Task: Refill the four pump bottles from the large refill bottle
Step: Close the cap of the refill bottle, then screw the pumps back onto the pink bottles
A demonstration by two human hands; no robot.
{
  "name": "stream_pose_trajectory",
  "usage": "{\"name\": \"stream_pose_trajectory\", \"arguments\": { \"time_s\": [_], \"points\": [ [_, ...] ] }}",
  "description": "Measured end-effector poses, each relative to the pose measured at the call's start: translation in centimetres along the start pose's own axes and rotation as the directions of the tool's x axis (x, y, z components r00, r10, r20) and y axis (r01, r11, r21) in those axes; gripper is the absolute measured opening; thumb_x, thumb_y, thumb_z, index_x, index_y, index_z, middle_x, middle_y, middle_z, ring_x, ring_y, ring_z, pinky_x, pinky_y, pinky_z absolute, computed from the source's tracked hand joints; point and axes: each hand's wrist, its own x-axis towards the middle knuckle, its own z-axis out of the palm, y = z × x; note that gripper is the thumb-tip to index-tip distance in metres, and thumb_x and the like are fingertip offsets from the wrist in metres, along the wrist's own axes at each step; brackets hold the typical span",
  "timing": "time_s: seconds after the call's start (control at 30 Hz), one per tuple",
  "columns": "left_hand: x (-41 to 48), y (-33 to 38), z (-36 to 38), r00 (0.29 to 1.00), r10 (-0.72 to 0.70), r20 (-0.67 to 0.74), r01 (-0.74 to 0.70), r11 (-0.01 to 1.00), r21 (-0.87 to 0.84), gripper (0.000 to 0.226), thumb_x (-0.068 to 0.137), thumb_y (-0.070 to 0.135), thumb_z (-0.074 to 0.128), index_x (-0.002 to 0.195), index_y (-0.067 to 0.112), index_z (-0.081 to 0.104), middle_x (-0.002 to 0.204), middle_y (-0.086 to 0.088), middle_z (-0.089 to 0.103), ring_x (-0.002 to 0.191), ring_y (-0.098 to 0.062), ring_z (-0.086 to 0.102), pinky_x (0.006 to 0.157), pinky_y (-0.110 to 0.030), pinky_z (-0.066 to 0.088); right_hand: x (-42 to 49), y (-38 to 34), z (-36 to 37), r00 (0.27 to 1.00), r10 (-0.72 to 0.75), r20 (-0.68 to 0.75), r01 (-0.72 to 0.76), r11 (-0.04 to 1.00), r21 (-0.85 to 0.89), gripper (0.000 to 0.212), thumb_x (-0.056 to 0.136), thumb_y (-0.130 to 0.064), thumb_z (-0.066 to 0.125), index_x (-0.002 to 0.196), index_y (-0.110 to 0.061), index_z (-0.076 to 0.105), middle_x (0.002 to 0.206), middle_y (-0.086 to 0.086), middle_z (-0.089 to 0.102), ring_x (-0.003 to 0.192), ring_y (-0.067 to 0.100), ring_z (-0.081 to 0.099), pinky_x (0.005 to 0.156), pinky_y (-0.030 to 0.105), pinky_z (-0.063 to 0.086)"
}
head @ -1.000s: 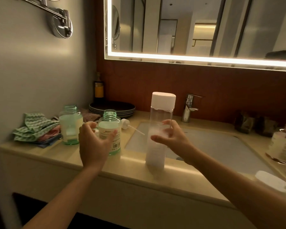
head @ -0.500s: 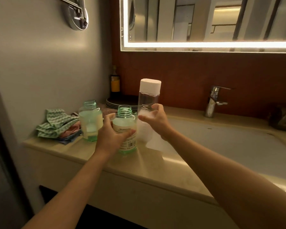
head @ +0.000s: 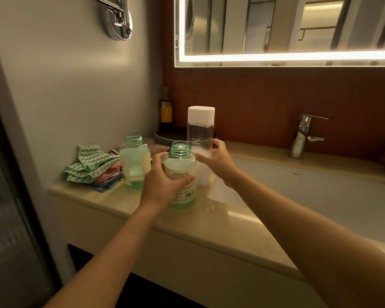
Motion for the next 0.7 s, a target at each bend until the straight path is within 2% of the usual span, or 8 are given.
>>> {"name": "stream_pose_trajectory", "arguments": {
  "time_s": [0.1, 0.23, 0.33, 0.47, 0.53, 0.63, 0.7],
  "points": [
    [-0.7, 0.2, 0.1, 1.0, 0.003, 0.014, -0.003, 1.0, -0.019, 0.079, 0.064, 0.027, 0.082, 0.13, 0.019, 0.039, 0.121, -0.001, 0.057, 0.108, -0.018, 0.056, 0.091, -0.043, 0.05, -1.7, -0.3, -2.0, 0.997, -0.001, -0.083, -0.004, 0.998, -0.07, 0.076, 0.08, -0.028, 0.07, 0.142, -0.014, 0.027, 0.132, 0.012, 0.047, 0.117, 0.024, 0.049, 0.096, 0.036, 0.045],
    [-2.3, 1.7, 1.7, 0.997, 0.016, 0.074, -0.011, 0.998, -0.067, 0.077, 0.063, 0.025, 0.083, 0.126, 0.02, 0.04, 0.111, 0.004, 0.057, 0.101, -0.016, 0.058, 0.088, -0.036, 0.05, -5.3, 0.2, -6.0, 0.984, -0.021, -0.179, -0.005, 0.989, -0.146, 0.063, 0.083, -0.028, 0.067, 0.136, -0.013, 0.036, 0.115, 0.008, 0.052, 0.1, 0.019, 0.052, 0.082, 0.028, 0.045],
    [-3.9, 3.6, 4.3, 0.986, 0.047, 0.158, -0.029, 0.993, -0.115, 0.071, 0.063, 0.024, 0.083, 0.119, 0.025, 0.04, 0.106, 0.005, 0.059, 0.098, -0.015, 0.06, 0.085, -0.035, 0.051, -8.1, 0.5, -10.5, 0.97, -0.016, -0.241, -0.048, 0.965, -0.258, 0.056, 0.084, -0.028, 0.066, 0.132, -0.012, 0.04, 0.102, 0.006, 0.054, 0.093, 0.018, 0.053, 0.077, 0.027, 0.043],
    [-6.2, 6.1, 9.1, 0.962, 0.11, 0.252, -0.067, 0.983, -0.174, 0.075, 0.061, 0.025, 0.084, 0.123, 0.022, 0.042, 0.104, 0.005, 0.061, 0.094, -0.012, 0.061, 0.085, -0.038, 0.053, -12.2, 0.6, -16.9, 0.945, -0.035, -0.325, -0.107, 0.906, -0.409, 0.047, 0.084, -0.027, 0.065, 0.125, -0.012, 0.047, 0.093, 0.005, 0.056, 0.087, 0.018, 0.054, 0.076, 0.03, 0.044],
    [-7.5, 7.7, 11.8, 0.943, 0.152, 0.296, -0.096, 0.976, -0.195, 0.075, 0.061, 0.026, 0.084, 0.123, 0.021, 0.042, 0.102, 0.005, 0.062, 0.093, -0.012, 0.062, 0.084, -0.038, 0.053, -14.6, 0.7, -20.1, 0.927, -0.007, -0.374, -0.164, 0.891, -0.423, 0.044, 0.084, -0.026, 0.066, 0.122, -0.011, 0.05, 0.091, 0.005, 0.056, 0.085, 0.019, 0.054, 0.074, 0.031, 0.046],
    [-9.4, 9.9, 15.6, 0.907, 0.218, 0.361, -0.142, 0.964, -0.225, 0.075, 0.061, 0.029, 0.084, 0.124, 0.018, 0.043, 0.104, 0.002, 0.064, 0.092, -0.012, 0.063, 0.083, -0.038, 0.054, -17.9, 0.4, -24.2, 0.892, 0.044, -0.45, -0.247, 0.881, -0.404, 0.042, 0.083, -0.027, 0.067, 0.118, -0.009, 0.053, 0.092, 0.008, 0.059, 0.086, 0.022, 0.057, 0.079, 0.038, 0.05],
    [-10.6, 11.4, 17.9, 0.878, 0.252, 0.408, -0.157, 0.955, -0.251, 0.076, 0.062, 0.032, 0.083, 0.124, 0.018, 0.042, 0.106, 0.001, 0.065, 0.092, -0.012, 0.063, 0.082, -0.037, 0.054, -20.1, 0.1, -26.5, 0.878, 0.055, -0.476, -0.314, 0.817, -0.484, 0.04, 0.083, -0.028, 0.067, 0.117, -0.011, 0.053, 0.098, 0.008, 0.06, 0.09, 0.022, 0.057, 0.083, 0.037, 0.049]
  ]
}}
